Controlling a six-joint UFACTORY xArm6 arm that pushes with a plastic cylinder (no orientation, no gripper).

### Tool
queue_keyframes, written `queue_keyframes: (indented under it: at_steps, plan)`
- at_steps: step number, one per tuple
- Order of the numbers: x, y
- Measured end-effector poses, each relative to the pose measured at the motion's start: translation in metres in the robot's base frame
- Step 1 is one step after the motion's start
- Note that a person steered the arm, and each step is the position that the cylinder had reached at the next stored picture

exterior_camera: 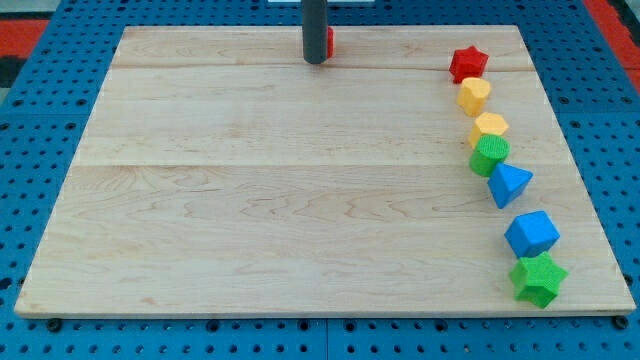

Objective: Move the red star right to the red circle

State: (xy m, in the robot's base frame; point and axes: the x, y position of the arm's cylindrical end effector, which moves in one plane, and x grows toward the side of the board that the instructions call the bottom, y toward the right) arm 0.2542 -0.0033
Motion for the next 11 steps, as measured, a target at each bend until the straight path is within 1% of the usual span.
queue_keyframes:
  at_steps: [1, 2, 3, 4, 5, 7, 8, 9, 10, 11]
  plan:
    - [-0.013, 0.105]
    - [-0.017, 0.212]
    - [-0.007, 0.283]
    - [0.017, 0.278]
    - [0.053, 0.266]
    - [0.046, 0.176]
    - [0.039, 0.195]
    - [0.033, 0.226]
    - [0.023, 0.210]
    - [0.008, 0.176]
